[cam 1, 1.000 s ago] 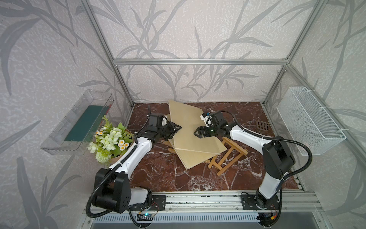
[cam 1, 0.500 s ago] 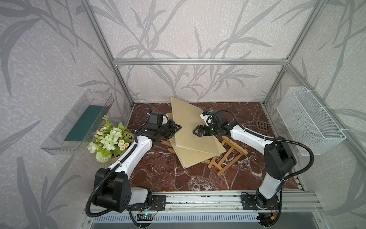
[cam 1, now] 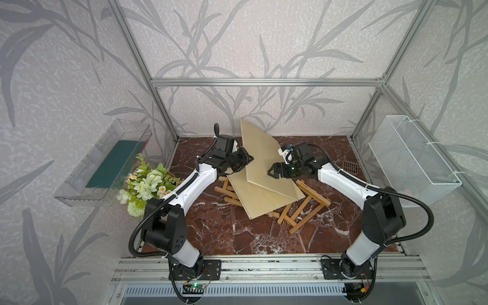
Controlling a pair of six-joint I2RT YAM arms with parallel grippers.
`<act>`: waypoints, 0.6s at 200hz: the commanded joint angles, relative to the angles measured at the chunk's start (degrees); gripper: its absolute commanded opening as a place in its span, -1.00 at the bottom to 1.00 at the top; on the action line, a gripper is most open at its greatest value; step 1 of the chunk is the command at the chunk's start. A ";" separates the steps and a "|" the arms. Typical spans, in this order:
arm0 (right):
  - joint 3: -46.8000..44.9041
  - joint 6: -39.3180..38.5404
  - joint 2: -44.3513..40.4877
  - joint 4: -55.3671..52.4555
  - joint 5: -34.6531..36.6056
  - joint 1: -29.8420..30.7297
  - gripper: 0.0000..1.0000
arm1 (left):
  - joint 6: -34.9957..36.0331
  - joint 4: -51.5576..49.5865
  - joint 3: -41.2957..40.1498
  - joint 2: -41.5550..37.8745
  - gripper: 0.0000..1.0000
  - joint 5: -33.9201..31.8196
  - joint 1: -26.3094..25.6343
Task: Assemble the easel
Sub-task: Pick up the drawing board.
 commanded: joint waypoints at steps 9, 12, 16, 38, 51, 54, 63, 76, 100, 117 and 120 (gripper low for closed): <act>2.12 -1.73 -3.87 -7.53 3.55 -2.76 0.74 | -1.83 17.34 4.74 0.54 -1.00 -1.38 -0.73; 2.09 -1.60 -4.10 -7.66 3.77 -3.24 0.74 | -2.40 17.98 4.74 0.72 -1.00 -1.50 -0.75; 1.92 -1.35 -4.43 -7.66 3.99 -3.77 0.73 | -3.17 18.86 4.82 0.92 -1.00 -1.69 -0.78; 1.30 -0.15 -5.64 -7.94 3.86 -7.11 0.73 | -5.31 20.82 6.44 2.52 -1.00 -2.88 -0.95; 1.31 -0.40 -6.18 -8.19 3.74 -8.07 0.73 | -7.04 22.64 7.44 3.62 -1.00 -2.59 -1.04; 1.42 -0.62 -6.26 -8.42 3.80 -8.22 0.73 | -7.58 23.20 7.65 3.86 -1.00 -2.38 -1.00; 1.84 -1.26 -6.51 -9.07 4.24 -8.45 0.73 | -9.25 25.22 8.22 4.60 -1.00 -1.41 -1.04; 2.30 -1.89 -6.85 -9.91 5.42 -8.67 0.73 | -11.35 27.62 8.99 5.45 -1.00 -0.90 -1.21; 1.94 -2.04 -7.51 -9.95 7.41 -9.20 0.73 | -10.56 25.99 11.42 7.03 -1.00 -2.61 -2.29; 1.82 -1.91 -7.71 -9.92 7.83 -9.81 0.73 | -8.12 22.68 12.82 7.95 -1.00 -6.62 -4.07; 1.82 -1.94 -7.70 -9.90 7.69 -9.93 0.73 | -7.71 22.65 12.79 8.02 -1.00 -7.42 -4.52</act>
